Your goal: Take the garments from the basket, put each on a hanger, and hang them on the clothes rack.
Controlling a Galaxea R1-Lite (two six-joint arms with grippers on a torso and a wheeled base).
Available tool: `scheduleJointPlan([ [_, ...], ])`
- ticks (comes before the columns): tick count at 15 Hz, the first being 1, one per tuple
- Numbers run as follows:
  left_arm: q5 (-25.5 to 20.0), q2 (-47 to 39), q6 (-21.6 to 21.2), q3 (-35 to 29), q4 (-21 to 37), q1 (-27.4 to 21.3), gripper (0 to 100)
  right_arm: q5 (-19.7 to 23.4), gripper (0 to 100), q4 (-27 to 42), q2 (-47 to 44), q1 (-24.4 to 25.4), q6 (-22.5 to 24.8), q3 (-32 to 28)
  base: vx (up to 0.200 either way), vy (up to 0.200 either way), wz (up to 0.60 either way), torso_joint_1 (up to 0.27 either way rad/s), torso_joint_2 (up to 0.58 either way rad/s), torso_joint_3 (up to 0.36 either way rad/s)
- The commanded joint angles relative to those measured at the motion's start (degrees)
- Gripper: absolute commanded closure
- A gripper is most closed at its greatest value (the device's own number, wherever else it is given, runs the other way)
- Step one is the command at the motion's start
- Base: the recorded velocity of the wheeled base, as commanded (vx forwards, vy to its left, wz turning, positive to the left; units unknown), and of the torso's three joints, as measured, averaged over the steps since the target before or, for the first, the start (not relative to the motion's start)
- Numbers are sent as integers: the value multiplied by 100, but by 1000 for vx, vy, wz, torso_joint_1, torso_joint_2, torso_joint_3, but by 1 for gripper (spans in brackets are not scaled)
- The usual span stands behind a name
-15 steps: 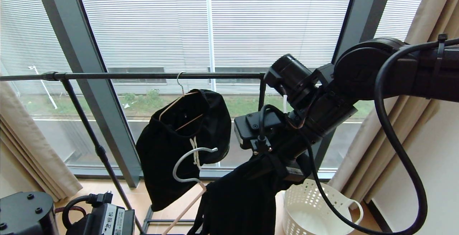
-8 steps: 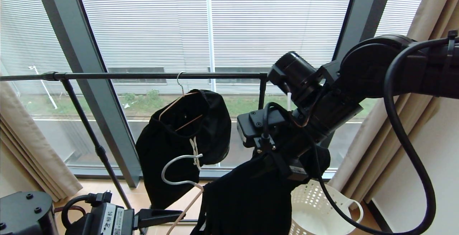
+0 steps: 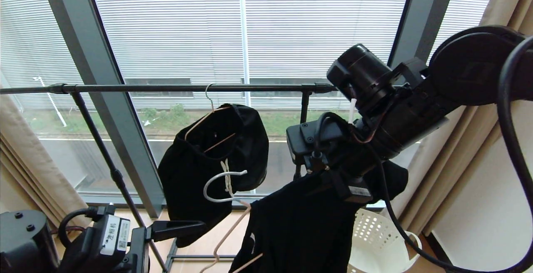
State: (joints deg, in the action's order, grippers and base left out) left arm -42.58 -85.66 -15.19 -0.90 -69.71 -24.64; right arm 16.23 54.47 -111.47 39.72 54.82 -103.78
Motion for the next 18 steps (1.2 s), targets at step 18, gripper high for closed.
scheduleJointPlan([
  [18,-2738,-1910,324,-560,-149,2393,0,1366,100,-147,820,-368,187,780,0,0,0,0,0,0],
])
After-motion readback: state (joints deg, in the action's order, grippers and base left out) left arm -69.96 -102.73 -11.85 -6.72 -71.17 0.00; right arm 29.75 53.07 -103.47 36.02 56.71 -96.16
